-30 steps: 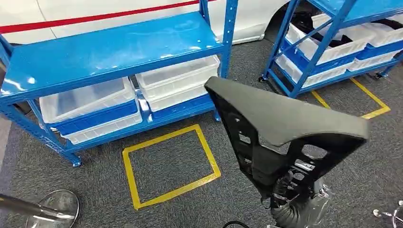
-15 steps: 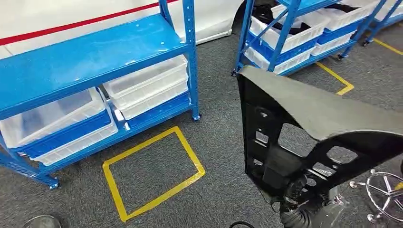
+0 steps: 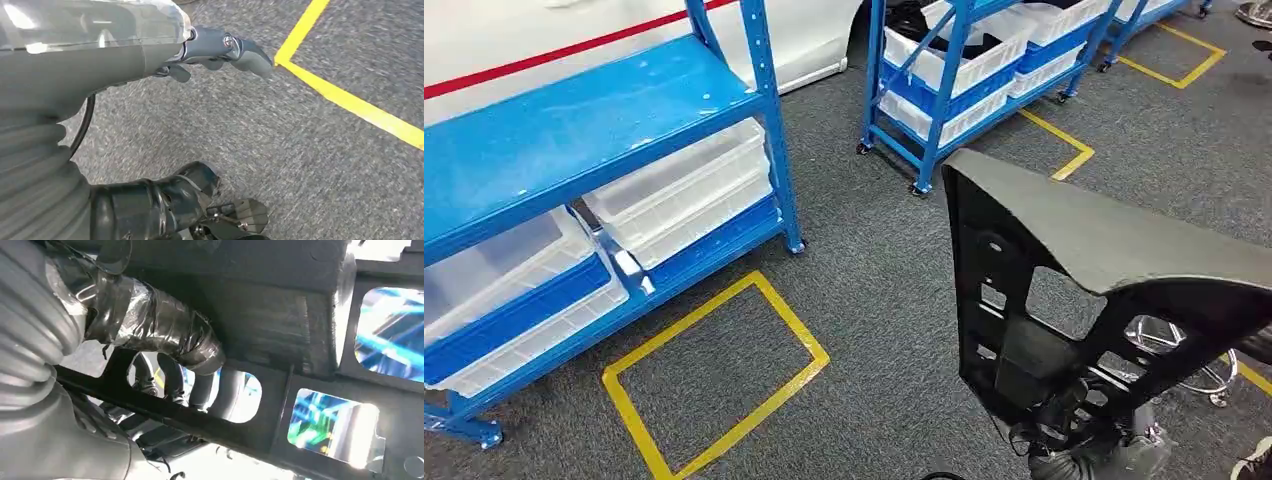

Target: Take the parts from the cabinet and place them on the table.

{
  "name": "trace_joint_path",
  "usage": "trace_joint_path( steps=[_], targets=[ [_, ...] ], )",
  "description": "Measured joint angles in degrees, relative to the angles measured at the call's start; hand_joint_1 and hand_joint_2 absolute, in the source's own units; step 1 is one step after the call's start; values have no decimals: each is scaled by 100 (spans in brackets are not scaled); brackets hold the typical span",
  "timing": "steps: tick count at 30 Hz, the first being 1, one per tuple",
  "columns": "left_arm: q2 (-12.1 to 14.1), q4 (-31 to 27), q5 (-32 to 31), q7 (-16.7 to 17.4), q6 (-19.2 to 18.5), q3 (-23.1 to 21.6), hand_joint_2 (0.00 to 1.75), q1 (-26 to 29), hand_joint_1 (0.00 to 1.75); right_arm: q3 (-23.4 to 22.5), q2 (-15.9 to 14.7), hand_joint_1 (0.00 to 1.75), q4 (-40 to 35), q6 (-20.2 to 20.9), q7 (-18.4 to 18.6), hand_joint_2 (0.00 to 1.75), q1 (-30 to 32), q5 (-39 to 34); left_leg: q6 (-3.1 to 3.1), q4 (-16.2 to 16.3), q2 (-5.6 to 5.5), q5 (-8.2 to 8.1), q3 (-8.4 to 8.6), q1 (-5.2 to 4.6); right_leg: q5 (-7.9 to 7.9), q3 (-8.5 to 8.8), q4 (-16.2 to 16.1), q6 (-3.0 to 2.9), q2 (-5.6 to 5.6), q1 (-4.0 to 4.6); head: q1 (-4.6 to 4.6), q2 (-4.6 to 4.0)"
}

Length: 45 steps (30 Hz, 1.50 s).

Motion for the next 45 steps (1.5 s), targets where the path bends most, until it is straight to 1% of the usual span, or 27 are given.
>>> trace_joint_path(
  steps=[4,5,7,10,12,14,15,16,19,20,21,22,23,25,26,28,29,30,31,35,36,38,40,41,43,44,45],
  targets=[
    [0,0,-4,7,0,2,175,-23,0,-52,35,175,-15,-2,-2,175,36,4,-91,-11,142,-6,46,3,26,-53,-26,-98,176,31,-7,0],
    [0,0,-4,7,0,2,175,-35,0,-59,46,175,-24,-2,-4,175,47,7,-128,1,158,-37,48,11,67,-33,-84,-158,239,-26,-7,0],
    [0,0,-11,-2,7,2,175,-39,0,-74,81,175,-33,-2,-4,175,45,15,-164,390,-317,-379,-109,50,107,-51,-106,-225,314,-37,-11,0],
    [0,0,-11,-11,7,9,175,-17,0,-81,98,175,-33,-2,-4,175,45,33,-174,1671,-463,-949,-699,47,125,-99,-96,-259,504,0,-11,0],
    [0,0,-11,-11,4,9,175,-3,0,-90,101,175,-33,0,-4,175,45,42,-144,1636,-472,-738,-700,45,128,-105,-70,-263,657,16,-11,0],
    [0,0,-11,-26,4,11,175,-9,0,-92,109,175,-33,0,-4,175,42,46,-79,679,-569,-178,-268,44,127,-101,-43,-261,821,26,-11,0],
    [2,0,-11,-28,4,13,175,-7,0,-92,120,175,-33,-2,-4,175,42,46,-29,193,-813,-21,-71,37,128,-108,-35,-256,883,21,-11,0],
    [11,0,-11,-28,4,22,175,1,0,-94,127,175,-33,0,-4,175,35,46,-1,91,-987,-96,-29,49,141,-132,-22,-218,930,42,-2,0],
    [11,0,-11,-37,2,50,175,-39,0,-103,136,175,-33,0,-4,175,44,52,13,46,-844,-59,-1,6,206,-165,-73,-96,1102,-21,-11,0],
    [4,0,-9,-37,2,57,175,-40,0,-107,138,175,-35,-2,-4,175,45,55,48,-27,-771,-3,31,45,235,-178,-94,-44,1163,19,-7,0],
    [7,0,-7,-37,2,63,175,-44,0,-111,138,175,-35,-2,-4,175,56,55,68,-96,-674,49,55,78,183,-182,-27,-51,938,9,-9,0],
    [4,0,-9,-39,2,70,175,-43,0,-114,138,175,-35,0,-4,175,36,59,108,-125,-617,67,60,67,-9,-284,177,-27,616,41,17,0],
    [7,0,-11,-42,2,79,175,-37,0,-113,138,175,-35,-2,-4,175,24,61,110,-124,-544,69,52,55,-226,-446,518,0,495,36,13,0],
    [7,0,-9,-37,4,98,175,-8,0,-116,138,175,-31,0,-4,175,29,61,121,-115,-369,55,45,39,-604,-836,1370,51,421,4,15,0],
    [9,0,-9,-26,6,103,175,-5,0,-122,138,175,-22,0,-4,175,29,63,120,-108,-281,49,42,37,-620,-925,1569,68,413,-14,11,0],
    [7,0,-13,-22,4,103,175,-15,0,-133,138,175,-20,-2,-4,175,38,83,98,-85,-134,13,51,38,-293,-676,1135,84,358,-32,13,0],
    [2,0,-13,-20,4,103,175,-20,0,-138,138,175,-20,-2,-4,175,38,90,80,-68,-77,-12,65,40,-61,-393,640,79,290,-34,15,0],
    [-2,0,-15,-22,4,103,175,-23,0,-140,138,175,-22,-2,-4,175,37,94,56,-46,-20,-45,89,39,126,-78,101,58,111,-30,13,0],
    [-2,0,-15,-24,7,105,175,-23,0,-142,138,175,-20,-2,-2,175,30,96,16,-39,30,-71,83,0,-7,-11,-28,1,-69,43,13,0],
    [-17,0,-15,-37,17,107,175,-60,0,-168,142,175,-26,-2,-4,175,54,120,-81,-47,201,-100,149,-21,47,-65,-78,-118,174,43,9,0],
    [-15,0,-15,-39,17,109,175,-65,0,-170,146,175,-28,-2,-4,175,64,129,-124,-24,145,-165,125,0,78,-32,-125,-168,229,-4,4,0],
    [-17,0,-28,-44,18,109,175,-56,0,-186,162,175,-42,-2,-4,175,52,157,-143,518,-315,-546,-90,21,101,-49,-136,-228,318,-6,2,0],
    [-17,0,-37,-44,17,109,175,-35,0,-197,175,175,-42,-2,-4,175,63,179,-155,1491,-460,-959,-556,23,104,-62,-134,-249,458,10,2,0],
    [-18,0,-42,-44,15,111,175,-22,0,-207,177,175,-42,-2,-4,175,69,179,-158,1790,-466,-998,-715,24,104,-62,-129,-249,540,15,0,0],
    [-17,0,-46,-44,15,111,175,-10,0,-223,177,175,-42,-2,-4,175,71,179,-134,1513,-476,-652,-644,24,104,-52,-116,-248,707,19,0,0],
    [-17,0,-46,-44,15,111,175,-14,0,-223,179,175,-42,0,-4,175,71,179,-111,1066,-502,-369,-460,24,104,-43,-106,-247,790,19,0,0],
    [-17,0,-50,-44,15,111,175,-16,0,-223,181,175,-42,-2,-4,175,72,179,-83,523,-633,-82,-228,27,102,-38,-96,-244,866,19,0,0]
  ],
)
